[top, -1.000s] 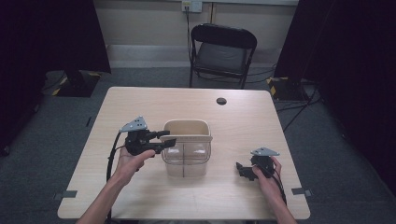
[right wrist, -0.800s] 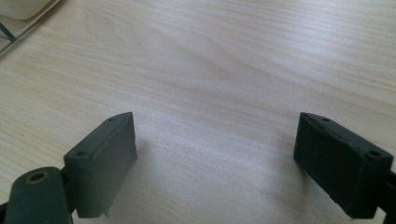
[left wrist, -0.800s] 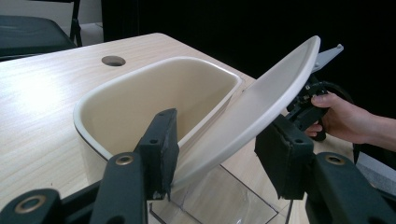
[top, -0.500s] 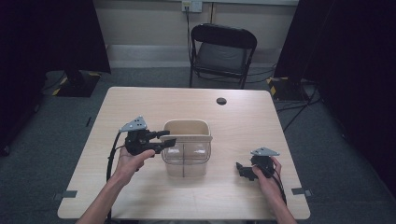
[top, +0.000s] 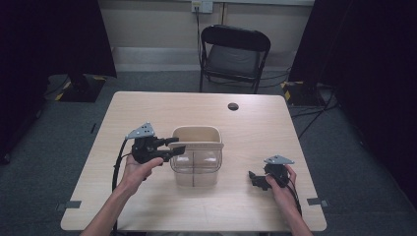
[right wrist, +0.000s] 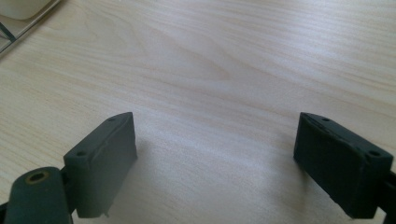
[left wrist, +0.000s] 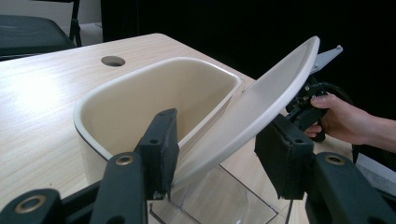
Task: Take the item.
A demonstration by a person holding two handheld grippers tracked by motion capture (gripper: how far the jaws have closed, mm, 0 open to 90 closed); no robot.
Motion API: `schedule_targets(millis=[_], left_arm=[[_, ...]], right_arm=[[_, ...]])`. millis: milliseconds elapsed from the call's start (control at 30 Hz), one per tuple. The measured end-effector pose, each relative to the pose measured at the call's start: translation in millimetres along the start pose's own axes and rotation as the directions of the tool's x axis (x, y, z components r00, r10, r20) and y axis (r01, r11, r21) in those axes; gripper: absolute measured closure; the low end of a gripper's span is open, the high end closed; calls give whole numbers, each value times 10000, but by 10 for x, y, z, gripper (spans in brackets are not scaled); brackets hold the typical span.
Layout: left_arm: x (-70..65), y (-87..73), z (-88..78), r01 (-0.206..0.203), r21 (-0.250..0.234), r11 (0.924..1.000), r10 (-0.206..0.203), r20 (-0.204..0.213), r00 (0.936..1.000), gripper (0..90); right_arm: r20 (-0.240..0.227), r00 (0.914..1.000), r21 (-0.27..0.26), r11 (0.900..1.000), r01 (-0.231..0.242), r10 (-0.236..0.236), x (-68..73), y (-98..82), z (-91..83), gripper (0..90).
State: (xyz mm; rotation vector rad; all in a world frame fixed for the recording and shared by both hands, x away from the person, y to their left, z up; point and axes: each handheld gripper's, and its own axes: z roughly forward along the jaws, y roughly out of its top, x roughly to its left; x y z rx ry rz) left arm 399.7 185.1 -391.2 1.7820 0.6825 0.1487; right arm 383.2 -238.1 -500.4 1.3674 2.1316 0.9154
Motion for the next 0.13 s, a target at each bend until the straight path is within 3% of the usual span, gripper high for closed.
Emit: schedule_targets(millis=[133], left_arm=[[2, 0, 1, 23, -11, 10000, -23, -5, 10000, 493]], right_arm=[[-4, 10000, 0, 10000, 3, -3, -1, 0, 0, 125]])
